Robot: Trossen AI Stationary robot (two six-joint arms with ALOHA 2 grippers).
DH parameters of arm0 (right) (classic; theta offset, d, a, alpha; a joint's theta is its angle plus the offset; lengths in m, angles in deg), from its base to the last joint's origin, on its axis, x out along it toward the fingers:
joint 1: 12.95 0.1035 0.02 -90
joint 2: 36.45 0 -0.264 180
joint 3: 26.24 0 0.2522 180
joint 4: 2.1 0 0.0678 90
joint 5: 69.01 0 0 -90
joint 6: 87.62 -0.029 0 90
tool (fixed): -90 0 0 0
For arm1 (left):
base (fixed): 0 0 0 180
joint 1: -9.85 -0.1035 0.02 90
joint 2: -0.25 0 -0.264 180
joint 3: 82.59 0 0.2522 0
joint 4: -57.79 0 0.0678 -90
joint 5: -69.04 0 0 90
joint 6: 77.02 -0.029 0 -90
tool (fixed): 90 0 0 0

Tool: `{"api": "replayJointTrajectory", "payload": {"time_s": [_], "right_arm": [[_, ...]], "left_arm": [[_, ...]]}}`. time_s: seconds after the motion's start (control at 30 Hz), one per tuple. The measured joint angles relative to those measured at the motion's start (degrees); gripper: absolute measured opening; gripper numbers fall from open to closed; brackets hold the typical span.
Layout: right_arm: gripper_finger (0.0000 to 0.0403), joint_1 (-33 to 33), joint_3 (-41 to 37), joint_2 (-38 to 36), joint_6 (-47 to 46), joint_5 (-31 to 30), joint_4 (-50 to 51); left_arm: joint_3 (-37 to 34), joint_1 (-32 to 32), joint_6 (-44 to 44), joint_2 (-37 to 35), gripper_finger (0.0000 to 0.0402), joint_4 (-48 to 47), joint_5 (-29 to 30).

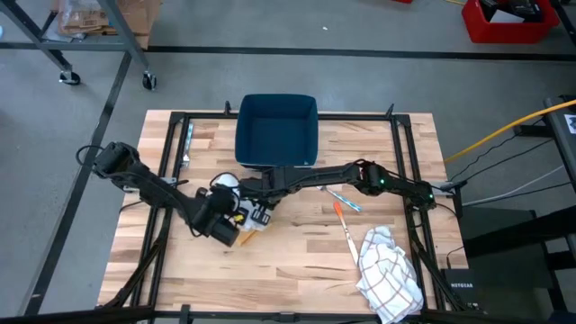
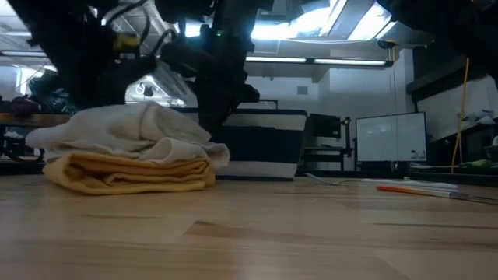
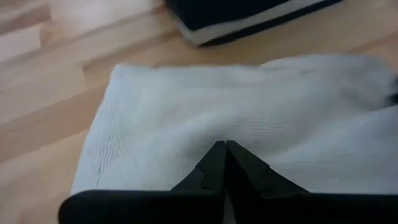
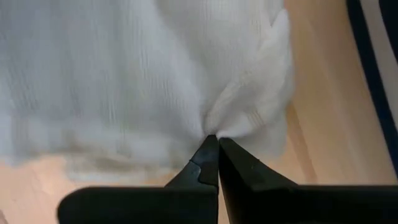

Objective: Fold towel
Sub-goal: Stack the folded top white patterned towel on top of the yellow towel

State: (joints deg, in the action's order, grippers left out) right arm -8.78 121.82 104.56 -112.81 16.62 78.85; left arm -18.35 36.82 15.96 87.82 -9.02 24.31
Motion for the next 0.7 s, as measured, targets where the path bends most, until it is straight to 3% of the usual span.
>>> {"api": "replayJointTrajectory", "payload": {"time_s": [0.17,0.37,0.7], "right_arm": [[0.0008,-0.1,0.1,0.0,0.0,0.0,3.1],[0.0008,0.0,0.1,0.0,0.0,0.5,4.7],[0.0008,-0.1,0.0,0.0,0.1,-2.4,4.4]], "left_arm": [[-6.0,-2.0,4.1,-0.1,0.0005,3.3,-3.7],[-11.8,-2.0,4.5,-0.3,0.0005,14.2,-3.6],[-13.1,-1.8,5.2,-0.2,0.0005,15.4,-4.5]]}}
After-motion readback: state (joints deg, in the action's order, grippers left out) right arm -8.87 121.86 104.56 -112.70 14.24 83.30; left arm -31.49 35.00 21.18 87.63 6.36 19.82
